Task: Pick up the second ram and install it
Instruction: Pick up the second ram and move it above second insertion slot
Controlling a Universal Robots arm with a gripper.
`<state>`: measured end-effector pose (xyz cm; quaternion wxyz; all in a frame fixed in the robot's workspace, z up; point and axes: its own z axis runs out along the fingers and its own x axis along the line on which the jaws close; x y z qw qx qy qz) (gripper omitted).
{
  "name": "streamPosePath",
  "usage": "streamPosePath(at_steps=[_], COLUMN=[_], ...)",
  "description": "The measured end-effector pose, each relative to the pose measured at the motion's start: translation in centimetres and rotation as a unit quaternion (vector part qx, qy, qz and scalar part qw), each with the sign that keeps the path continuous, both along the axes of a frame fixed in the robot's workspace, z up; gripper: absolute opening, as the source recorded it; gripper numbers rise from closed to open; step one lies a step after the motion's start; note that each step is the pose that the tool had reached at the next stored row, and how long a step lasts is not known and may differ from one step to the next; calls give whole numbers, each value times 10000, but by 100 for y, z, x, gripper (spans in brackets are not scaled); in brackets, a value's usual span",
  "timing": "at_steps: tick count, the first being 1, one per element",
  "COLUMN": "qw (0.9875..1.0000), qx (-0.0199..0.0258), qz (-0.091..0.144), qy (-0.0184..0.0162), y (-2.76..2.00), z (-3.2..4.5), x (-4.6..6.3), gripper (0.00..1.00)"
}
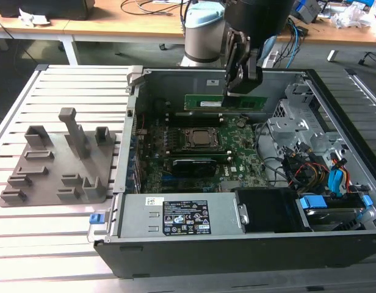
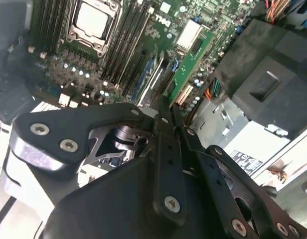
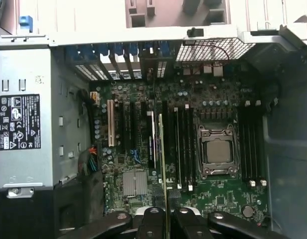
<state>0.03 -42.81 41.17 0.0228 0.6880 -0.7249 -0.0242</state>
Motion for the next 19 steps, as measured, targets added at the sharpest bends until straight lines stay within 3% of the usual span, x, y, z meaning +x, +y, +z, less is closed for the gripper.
streamPosePath(at_steps=[1,2,4,6,7,8,11,19], qw=[10000,9999,9993,9992,9992,9992,9993,9993], qx=[14,108,372,387,387,366,357,357], qz=[-5,-23,-86,-123,-133,-133,-132,-133], qy=[5,4,4,3,2,3,2,2], y=[1,1,1,6,24,72,108,111], z=[-9,-15,-22,-63,-102,-155,-197,-326], x=[18,20,17,10,6,5,5,5], gripper=[14,14,14,14,14,14,14,14])
